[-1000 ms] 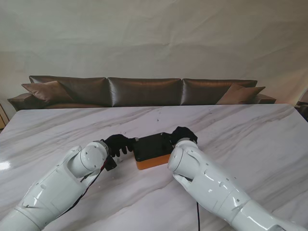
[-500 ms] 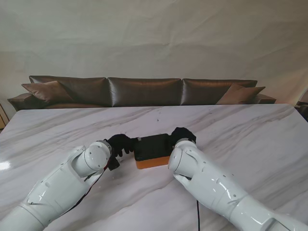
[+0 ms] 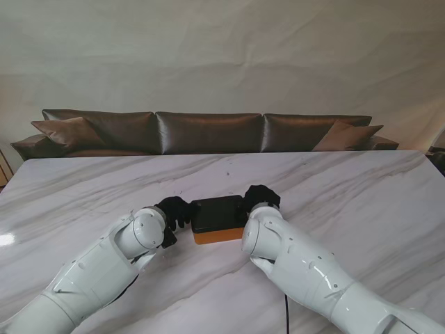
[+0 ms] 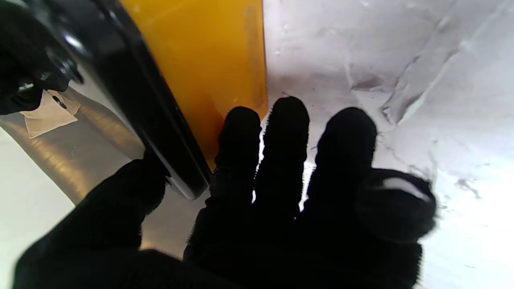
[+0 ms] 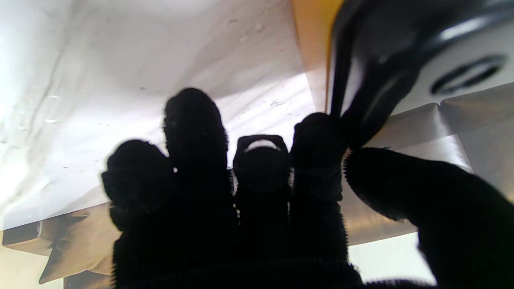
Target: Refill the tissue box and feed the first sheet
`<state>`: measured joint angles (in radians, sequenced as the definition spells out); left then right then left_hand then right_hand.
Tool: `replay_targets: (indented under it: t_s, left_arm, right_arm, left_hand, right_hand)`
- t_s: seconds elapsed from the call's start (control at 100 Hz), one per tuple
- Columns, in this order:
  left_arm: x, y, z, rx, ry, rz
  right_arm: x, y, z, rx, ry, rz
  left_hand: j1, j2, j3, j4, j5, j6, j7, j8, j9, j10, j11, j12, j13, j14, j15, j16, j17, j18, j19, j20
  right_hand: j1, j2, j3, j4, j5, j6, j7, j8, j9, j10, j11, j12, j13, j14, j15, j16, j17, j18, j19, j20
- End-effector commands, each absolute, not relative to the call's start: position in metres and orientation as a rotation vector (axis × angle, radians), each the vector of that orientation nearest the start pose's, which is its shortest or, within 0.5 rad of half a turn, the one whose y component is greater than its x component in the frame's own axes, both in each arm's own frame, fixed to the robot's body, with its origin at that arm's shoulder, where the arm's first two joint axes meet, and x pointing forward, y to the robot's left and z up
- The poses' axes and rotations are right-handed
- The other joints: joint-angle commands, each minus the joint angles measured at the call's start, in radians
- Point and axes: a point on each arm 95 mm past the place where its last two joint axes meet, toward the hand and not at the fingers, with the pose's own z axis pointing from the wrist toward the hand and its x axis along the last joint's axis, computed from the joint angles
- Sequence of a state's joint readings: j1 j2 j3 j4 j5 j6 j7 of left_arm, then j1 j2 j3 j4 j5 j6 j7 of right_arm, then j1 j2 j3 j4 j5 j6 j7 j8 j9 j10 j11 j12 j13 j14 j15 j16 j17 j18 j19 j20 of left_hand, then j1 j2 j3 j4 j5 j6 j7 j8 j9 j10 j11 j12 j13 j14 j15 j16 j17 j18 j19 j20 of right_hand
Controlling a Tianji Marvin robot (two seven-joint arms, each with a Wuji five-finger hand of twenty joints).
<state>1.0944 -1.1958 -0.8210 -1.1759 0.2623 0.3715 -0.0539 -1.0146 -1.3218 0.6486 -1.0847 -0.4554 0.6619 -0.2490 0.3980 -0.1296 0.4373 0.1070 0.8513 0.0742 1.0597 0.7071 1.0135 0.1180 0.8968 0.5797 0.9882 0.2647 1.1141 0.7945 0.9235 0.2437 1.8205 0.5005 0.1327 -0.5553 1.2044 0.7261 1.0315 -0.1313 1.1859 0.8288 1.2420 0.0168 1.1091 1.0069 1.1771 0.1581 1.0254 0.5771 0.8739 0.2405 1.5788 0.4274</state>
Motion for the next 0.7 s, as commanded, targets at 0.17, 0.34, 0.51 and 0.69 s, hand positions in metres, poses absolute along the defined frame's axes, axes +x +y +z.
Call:
replay_targets:
  t_s: [0.17, 0.34, 0.51, 0.69]
  left_arm:
    - [0.495, -0.064, -0.37, -2.017, 1.337, -1.348]
    - [0.493, -0.064, -0.371, -2.012, 1.338, -1.329]
    - [0.49, -0.062, -0.373, -2.001, 1.345, -1.317]
    - [0.489, -0.06, -0.379, -1.977, 1.366, -1.285]
  right_arm:
    - [0.479, 0.1, -0.386, 1.687, 1.241, 1.078]
    - [0.476, 0.1, -0.389, 1.672, 1.247, 1.085]
    - [0.472, 0.102, -0.392, 1.651, 1.278, 1.091]
    - [0.469, 0.103, -0.397, 1.644, 1.31, 1.082]
  left_hand:
    - [-0.019, -0.136, 0.319, 0.175, 0.062, -0.194, 0.167, 0.06, 0.114, -0.073, 0.119, 0.083, 0.152, 0.118, 0.16, 0.043, 0.16, -0.457, 0.216, -0.069]
    - [-0.048, -0.211, 0.446, 0.257, 0.047, -0.225, 0.197, 0.08, 0.111, -0.09, 0.136, 0.109, 0.162, 0.101, 0.176, 0.064, 0.171, -0.485, 0.222, -0.082]
    - [-0.057, -0.251, 0.512, 0.293, 0.03, -0.258, 0.21, 0.099, 0.1, -0.102, 0.141, 0.124, 0.155, 0.086, 0.181, 0.076, 0.167, -0.505, 0.218, -0.083]
    - [-0.062, -0.251, 0.524, 0.296, 0.015, -0.275, 0.215, 0.118, 0.088, -0.116, 0.144, 0.134, 0.146, 0.068, 0.184, 0.085, 0.161, -0.525, 0.21, -0.084]
  right_hand:
    - [0.087, -0.196, 0.169, -0.237, 0.069, -0.214, -0.04, -0.001, 0.058, -0.041, 0.029, 0.026, 0.057, -0.013, 0.05, 0.018, 0.021, -0.077, 0.07, 0.011]
    - [0.08, -0.205, 0.165, -0.232, 0.079, -0.208, -0.04, -0.008, 0.072, -0.048, 0.033, 0.027, 0.071, -0.019, 0.054, 0.018, 0.038, -0.077, 0.073, 0.011]
    - [0.081, -0.197, 0.141, -0.245, 0.077, -0.201, -0.039, -0.012, 0.078, -0.059, 0.033, 0.029, 0.08, -0.028, 0.053, 0.018, 0.045, -0.083, 0.074, 0.01]
    - [0.081, -0.195, 0.132, -0.251, 0.077, -0.197, -0.039, -0.016, 0.082, -0.064, 0.033, 0.029, 0.084, -0.031, 0.051, 0.017, 0.047, -0.086, 0.074, 0.008]
